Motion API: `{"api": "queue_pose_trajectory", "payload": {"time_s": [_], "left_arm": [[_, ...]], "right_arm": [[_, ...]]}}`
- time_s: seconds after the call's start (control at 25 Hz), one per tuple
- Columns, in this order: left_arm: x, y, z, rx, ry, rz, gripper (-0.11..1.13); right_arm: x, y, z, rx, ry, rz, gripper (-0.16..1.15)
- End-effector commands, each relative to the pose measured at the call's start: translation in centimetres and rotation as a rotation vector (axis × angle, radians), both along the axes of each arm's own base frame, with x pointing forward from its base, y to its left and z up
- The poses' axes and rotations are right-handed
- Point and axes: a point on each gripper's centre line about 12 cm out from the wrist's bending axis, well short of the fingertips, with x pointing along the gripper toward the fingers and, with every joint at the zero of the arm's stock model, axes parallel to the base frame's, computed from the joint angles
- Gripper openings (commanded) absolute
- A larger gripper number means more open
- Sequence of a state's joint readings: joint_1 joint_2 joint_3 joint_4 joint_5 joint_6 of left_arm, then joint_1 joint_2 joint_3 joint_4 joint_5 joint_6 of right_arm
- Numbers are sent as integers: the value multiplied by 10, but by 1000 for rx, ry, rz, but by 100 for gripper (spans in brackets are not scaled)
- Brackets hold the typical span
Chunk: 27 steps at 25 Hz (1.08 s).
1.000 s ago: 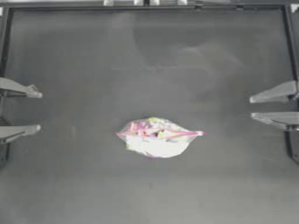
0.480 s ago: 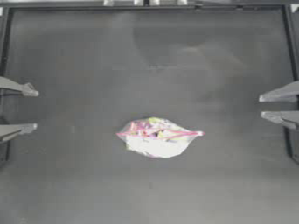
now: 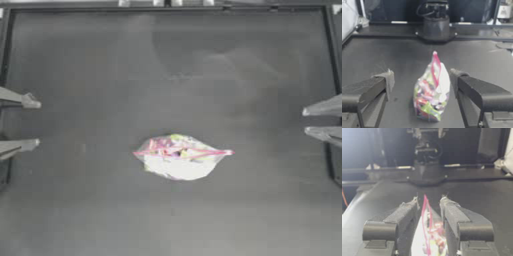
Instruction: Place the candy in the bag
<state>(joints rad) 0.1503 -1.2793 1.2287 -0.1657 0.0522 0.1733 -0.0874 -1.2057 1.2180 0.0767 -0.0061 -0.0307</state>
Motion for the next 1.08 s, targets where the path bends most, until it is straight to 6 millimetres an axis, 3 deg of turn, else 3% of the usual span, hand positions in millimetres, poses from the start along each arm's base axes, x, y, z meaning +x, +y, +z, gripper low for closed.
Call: {"api": "queue_pose_trajectory", "payload": {"time_s": [0.04, 1.08], "left_arm": [[-2, 1, 6, 4, -24, 7, 98], [-4, 2, 13, 7, -25, 17, 98]], "right_arm": [[0, 0, 5, 0, -14, 0, 73], [-12, -4, 16, -11, -25, -36, 73]]}}
